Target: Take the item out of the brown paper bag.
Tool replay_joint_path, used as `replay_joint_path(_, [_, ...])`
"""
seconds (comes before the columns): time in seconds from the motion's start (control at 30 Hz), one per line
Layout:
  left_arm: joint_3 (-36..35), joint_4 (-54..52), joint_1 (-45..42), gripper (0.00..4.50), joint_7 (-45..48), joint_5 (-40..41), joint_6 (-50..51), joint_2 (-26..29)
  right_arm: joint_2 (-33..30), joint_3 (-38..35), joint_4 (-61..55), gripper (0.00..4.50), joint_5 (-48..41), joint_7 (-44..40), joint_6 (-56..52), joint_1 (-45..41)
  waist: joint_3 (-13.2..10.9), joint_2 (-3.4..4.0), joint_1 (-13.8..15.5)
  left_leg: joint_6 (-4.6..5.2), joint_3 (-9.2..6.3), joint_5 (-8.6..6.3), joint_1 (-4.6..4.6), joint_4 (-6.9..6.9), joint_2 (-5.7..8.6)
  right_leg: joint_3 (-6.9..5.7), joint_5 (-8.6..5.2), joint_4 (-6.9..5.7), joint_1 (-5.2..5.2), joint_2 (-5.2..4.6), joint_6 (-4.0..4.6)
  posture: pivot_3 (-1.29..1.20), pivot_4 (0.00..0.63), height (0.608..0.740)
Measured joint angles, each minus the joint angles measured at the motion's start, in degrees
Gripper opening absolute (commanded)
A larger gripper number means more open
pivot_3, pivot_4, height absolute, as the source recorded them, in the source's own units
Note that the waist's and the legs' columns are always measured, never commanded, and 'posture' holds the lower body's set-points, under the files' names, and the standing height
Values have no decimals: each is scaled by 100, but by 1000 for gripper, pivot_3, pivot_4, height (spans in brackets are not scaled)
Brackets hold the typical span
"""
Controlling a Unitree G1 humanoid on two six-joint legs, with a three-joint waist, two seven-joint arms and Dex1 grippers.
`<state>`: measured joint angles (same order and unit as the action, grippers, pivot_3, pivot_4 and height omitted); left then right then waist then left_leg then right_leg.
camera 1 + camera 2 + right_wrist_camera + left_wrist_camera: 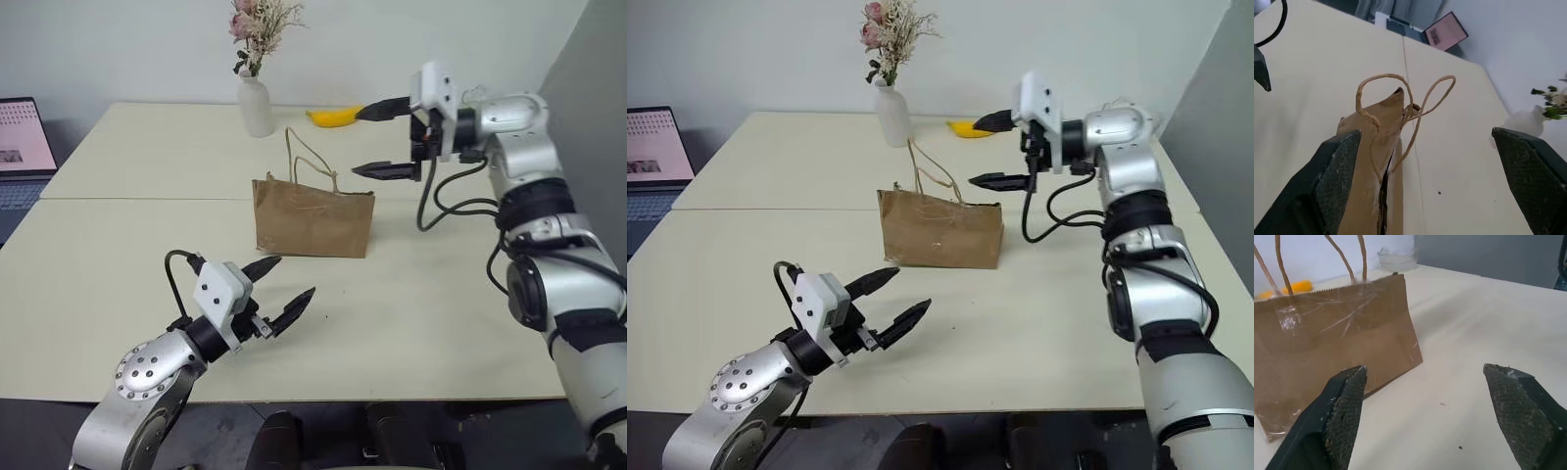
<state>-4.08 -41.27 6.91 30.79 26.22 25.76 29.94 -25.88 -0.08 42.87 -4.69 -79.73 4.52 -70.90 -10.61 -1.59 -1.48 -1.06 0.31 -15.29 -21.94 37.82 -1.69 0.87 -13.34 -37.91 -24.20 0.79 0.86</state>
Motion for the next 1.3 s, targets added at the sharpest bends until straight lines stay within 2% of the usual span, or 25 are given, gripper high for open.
replay_joint_path(0.13, [-124,191,-180,3988,24,24,3,48,-255,-334,-2045,4483,-407,728,-1173,1377,1,-1,1,-1,-7,0,0,1,0,-4,-1,-3,2,0,-1,0,150,740])
replay_joint_path(0.27, [-254,373,-382,3988,72,32,9,153,-101,-602,-3851,4483,-613,1900,-2151,2932,1,-1,-16,-1,-4,1,3,2,0,0,0,-10,0,2,-3,0,150,740])
replay_joint_path(0.53, [-421,898,-775,3988,228,1,11,417,212,-344,-6779,4483,-986,3376,-3670,5462,0,2,-18,-3,-6,1,5,4,1,-4,1,-7,0,5,-7,0,150,740])
replay_joint_path(0.57, [-451,1043,-898,3988,256,7,8,435,234,-311,-7006,4124,-1031,3504,-3832,5612,-1,3,-18,-3,-4,1,5,4,4,-2,1,-7,0,4,-8,0,150,740])
replay_joint_path(0.67, [-537,1432,-1247,3407,416,18,-37,559,238,-339,-7772,3254,-1249,3882,-4234,5897,1,0,-33,-4,0,1,7,7,6,2,-3,-3,2,4,0,0,150,740])
replay_joint_path(0.87, [-529,2359,-1984,1453,856,-1,-247,705,212,-347,-8839,920,-1526,4508,-4799,6424,2,-3,-17,-4,-3,1,-1,3,6,-3,8,10,1,4,-19,0,150,740])
replay_joint_path(0.93, [-482,2804,-2469,812,952,-81,-299,718,211,-377,-9085,204,-1593,4716,-4947,6573,2,-5,-4,-4,-6,1,-4,4,8,-8,9,11,1,6,-21,0,150,740])
replay_joint_path(0.97, [-460,3096,-2770,477,998,-147,-373,734,211,-392,-9210,0,-1635,4820,-5023,6616,1,-7,2,-4,-7,1,-4,5,9,-9,9,11,1,6,-21,0,150,740])
replay_joint_path(1.03, [-369,3676,-3384,12,1090,-299,-538,751,208,-457,-9443,0,-1689,5008,-5126,6703,2,-10,8,-4,-7,1,-4,5,12,-9,10,11,3,7,-23,0,150,740])
replay_joint_path(1.2, [54,5760,-5104,12,1499,-944,-1387,719,187,-547,-9708,0,-1708,5368,-5290,6869,6,-18,8,-3,1,1,-10,5,19,-9,12,22,3,14,-27,0,150,740])
replay_joint_path(1.3, [392,7584,-6239,12,1876,-1431,-2195,512,184,-541,-9769,0,-1761,5539,-5393,6972,6,-19,4,-2,15,0,-21,4,21,-12,13,31,0,16,-31,0,150,740])
